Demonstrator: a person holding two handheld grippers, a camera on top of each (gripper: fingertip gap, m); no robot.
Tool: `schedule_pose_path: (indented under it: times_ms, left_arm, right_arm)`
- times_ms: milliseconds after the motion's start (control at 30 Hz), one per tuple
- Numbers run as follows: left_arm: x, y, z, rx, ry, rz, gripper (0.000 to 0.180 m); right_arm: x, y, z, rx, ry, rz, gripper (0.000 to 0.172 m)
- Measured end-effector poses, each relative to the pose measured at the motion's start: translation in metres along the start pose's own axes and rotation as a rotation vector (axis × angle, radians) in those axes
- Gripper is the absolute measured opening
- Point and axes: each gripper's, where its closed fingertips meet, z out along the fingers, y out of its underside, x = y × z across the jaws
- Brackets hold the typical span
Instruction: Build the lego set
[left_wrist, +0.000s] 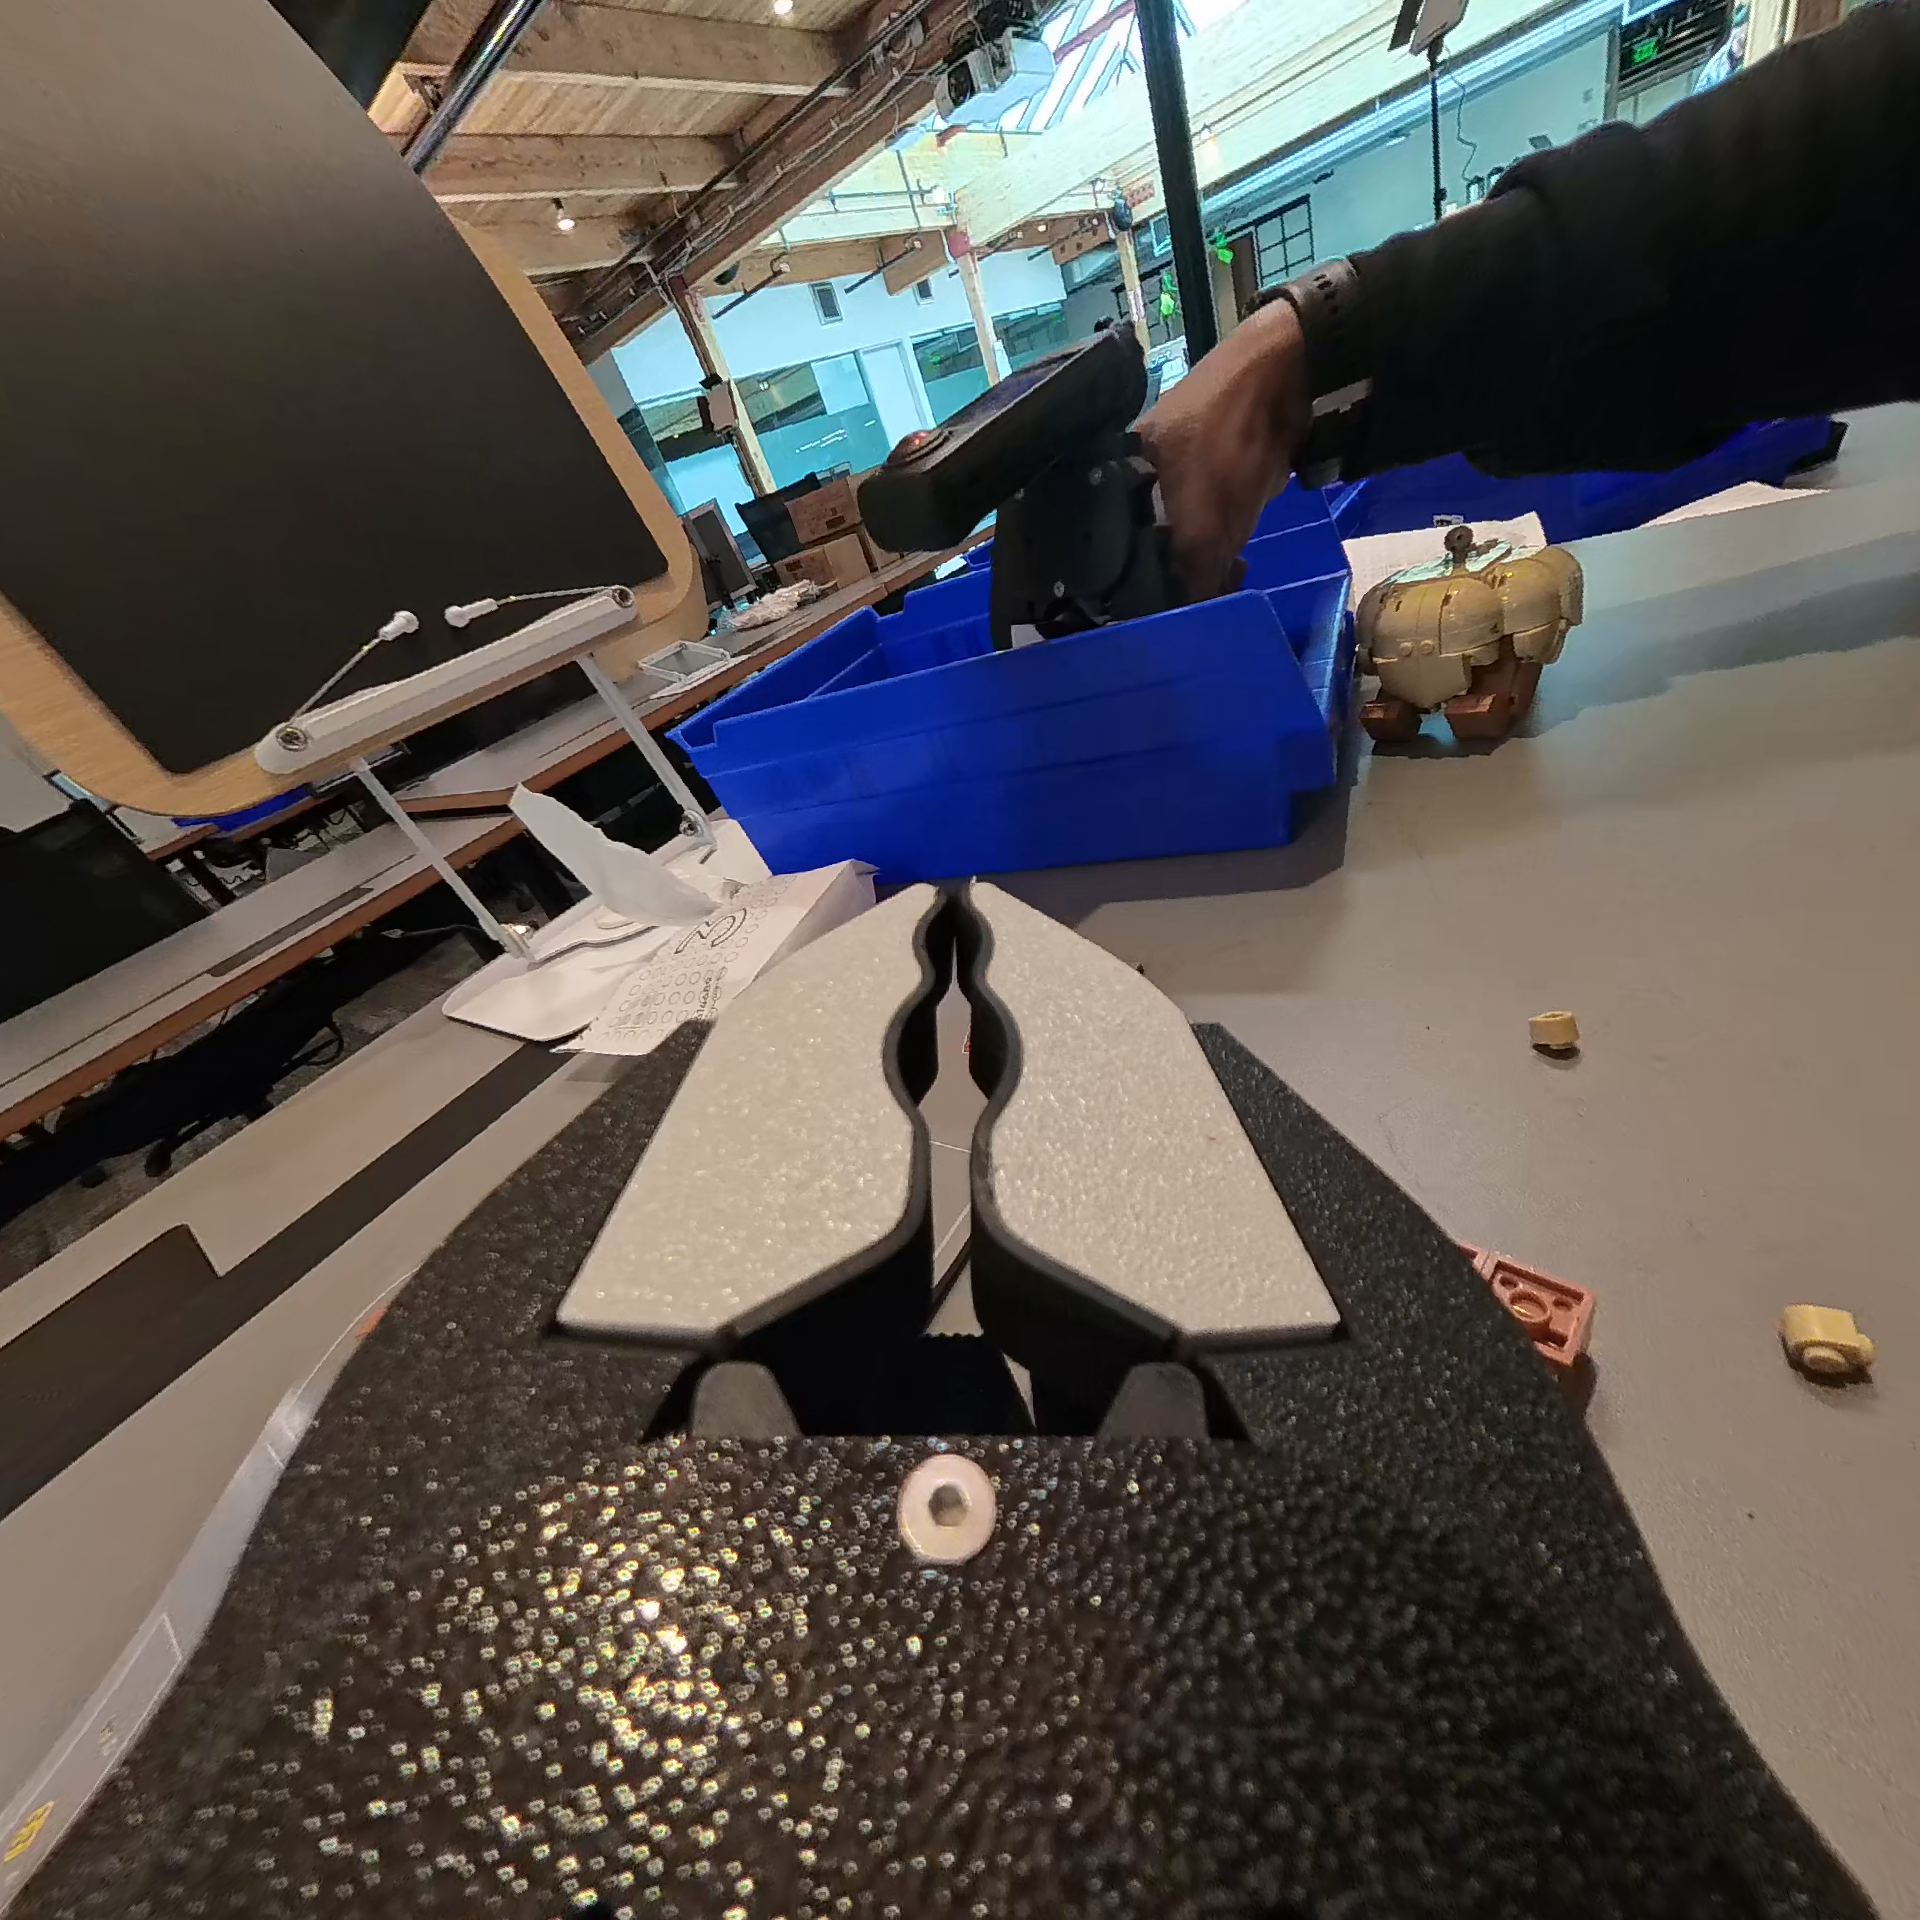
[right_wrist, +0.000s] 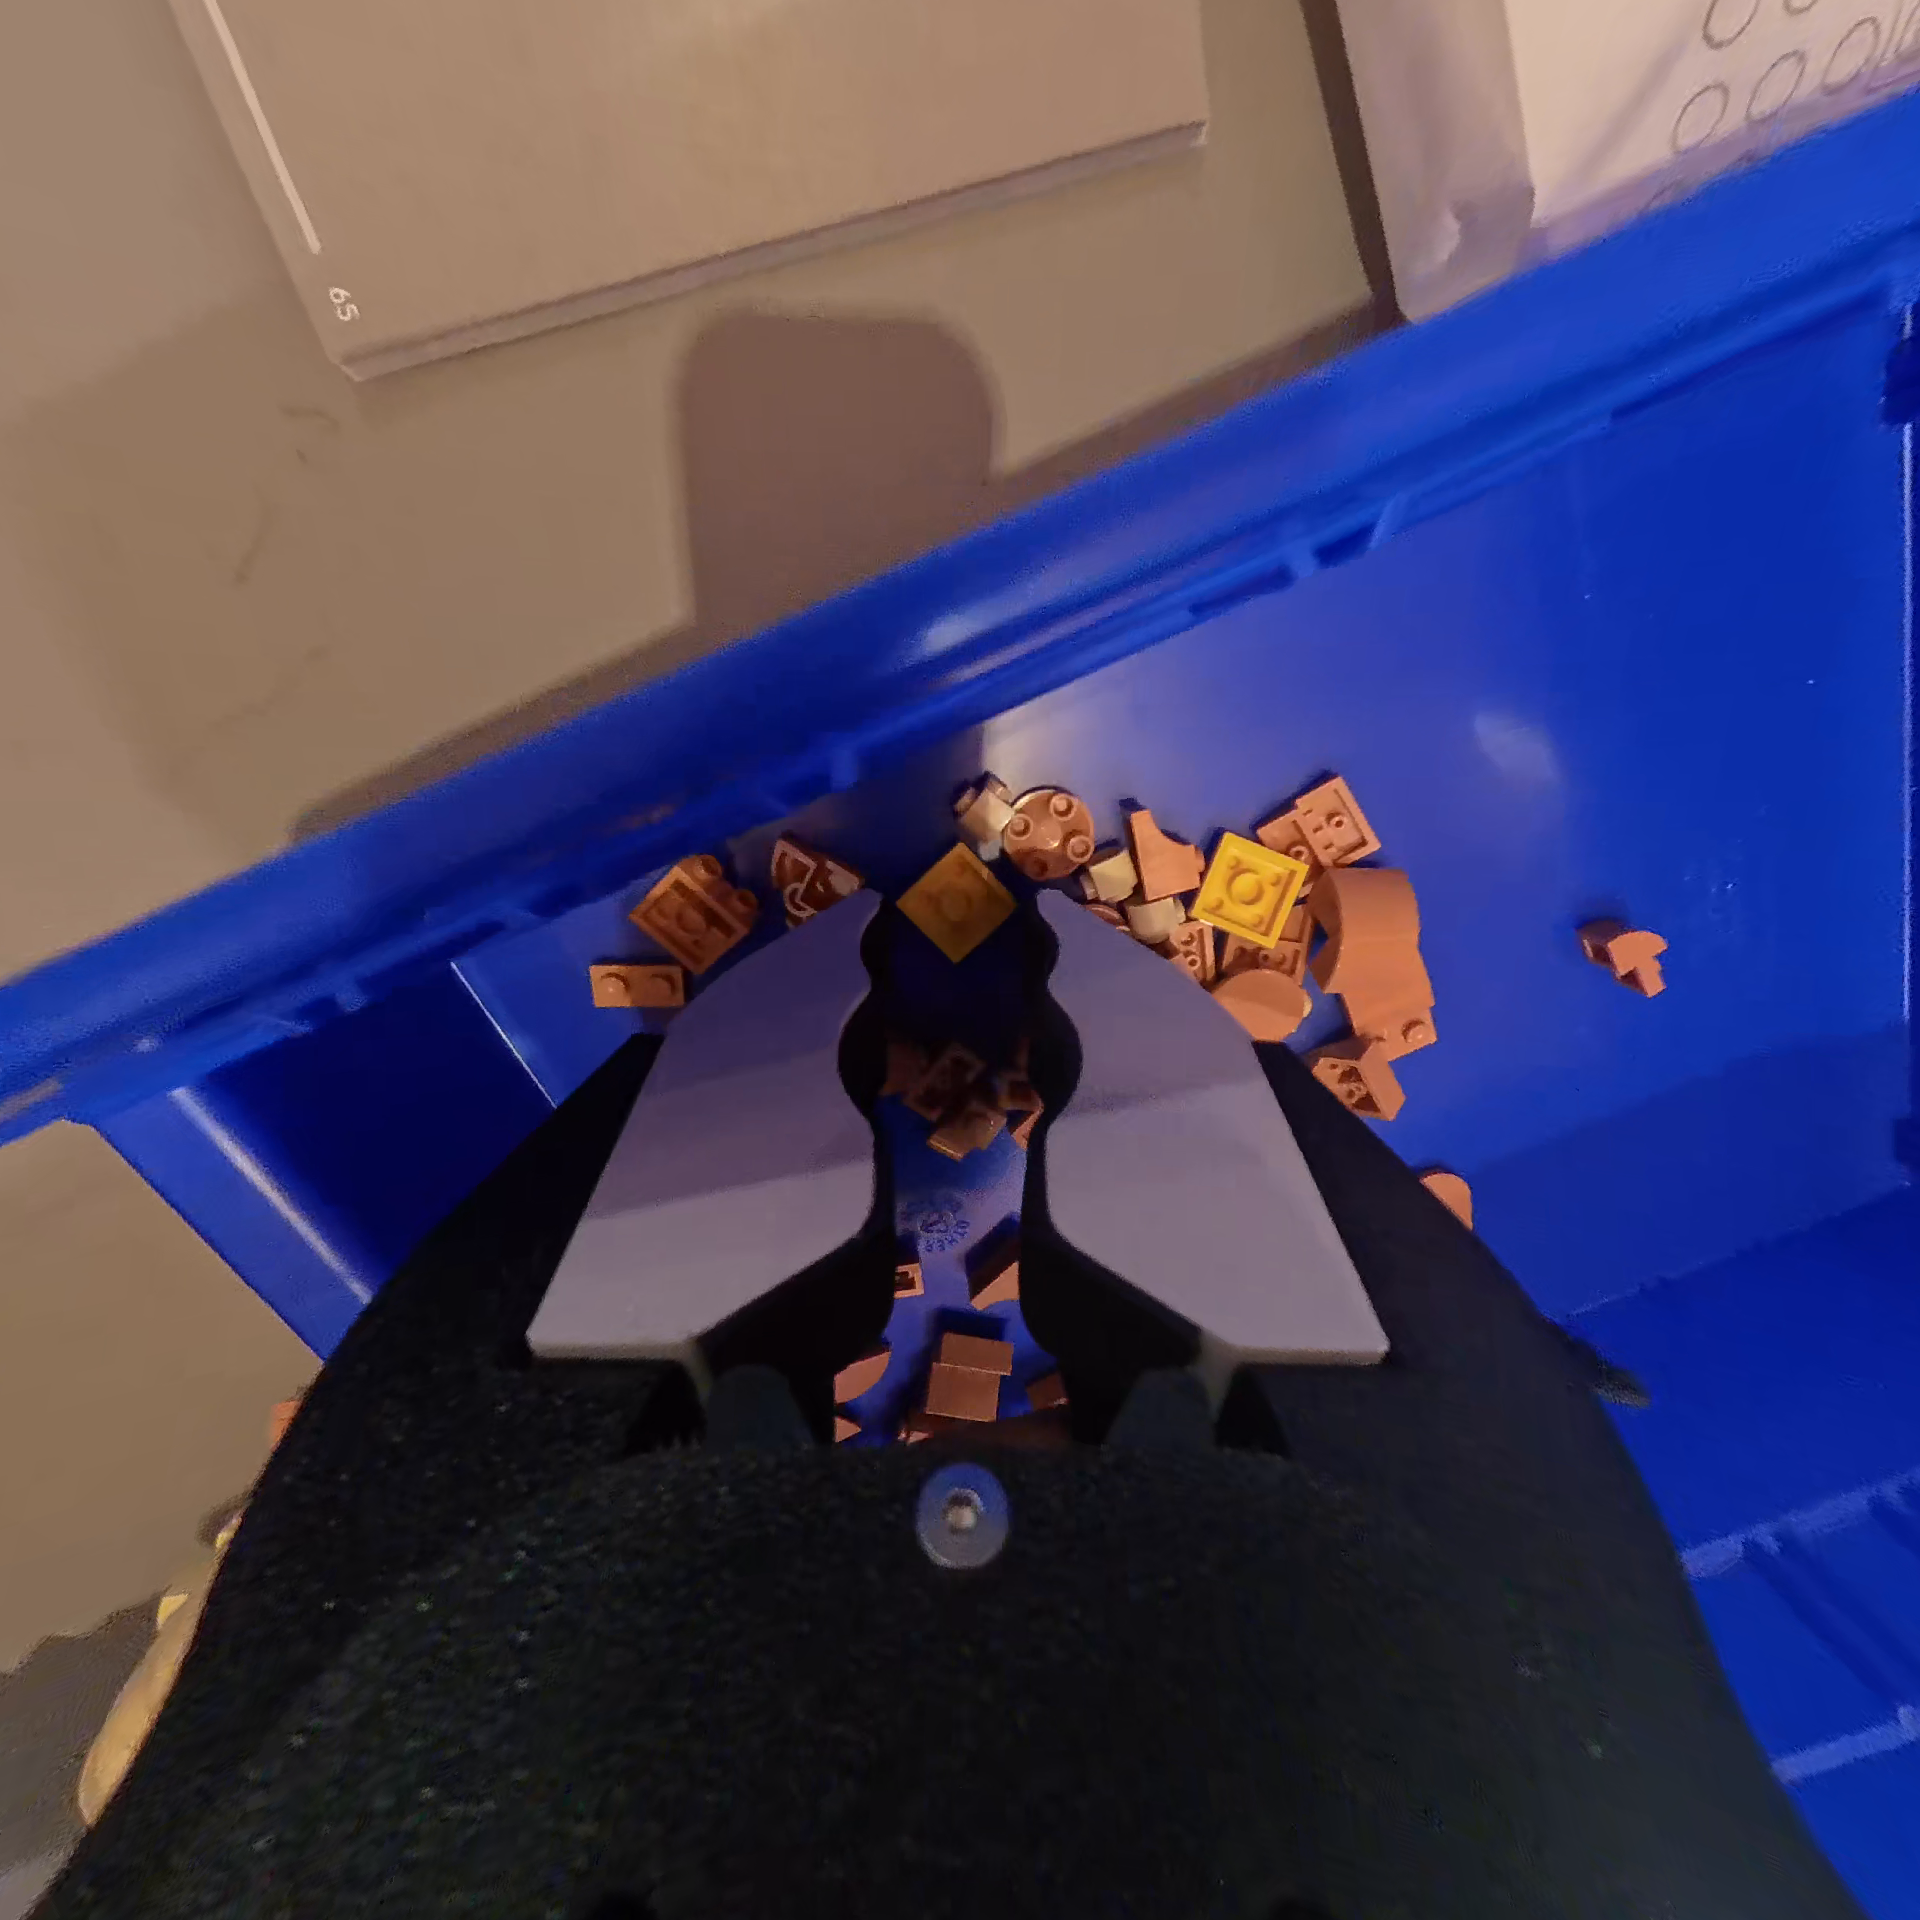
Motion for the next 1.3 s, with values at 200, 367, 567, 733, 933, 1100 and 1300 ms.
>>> schedule_pose_path:
  times_ms: [200,367,567,733,933,1100,1300]
  left_arm:
    - [0.001,-0.001,-0.001,0.005,0.005,0.001,0.0]
    - [0.0,-0.001,-0.002,0.005,0.001,-0.002,0.0]
    - [0.0,0.0,-0.001,0.0,-0.005,0.003,0.0]
    - [-0.001,0.0,-0.001,-0.003,-0.01,0.005,0.0]
    - [-0.001,0.0,-0.002,-0.001,-0.004,0.0,0.0]
    - [0.002,0.001,-0.001,-0.008,0.005,0.003,0.0]
    - [0.003,-0.001,-0.003,-0.007,0.001,-0.01,0.0]
  right_arm:
    - [0.0,0.0,0.0,-0.023,0.016,0.017,0.022]
    - [0.005,0.002,-0.001,-0.007,0.052,0.057,0.022]
    - [0.008,0.005,-0.021,0.071,0.051,0.105,0.022]
    - [-0.006,0.005,-0.064,0.222,0.069,0.153,0.022]
    - [-0.1,0.007,-0.12,0.453,0.037,0.168,0.022]
    - [-0.183,-0.011,-0.093,0.524,-0.025,0.174,0.022]
    - [-0.194,-0.066,-0.04,0.6,0.059,0.294,0.022]
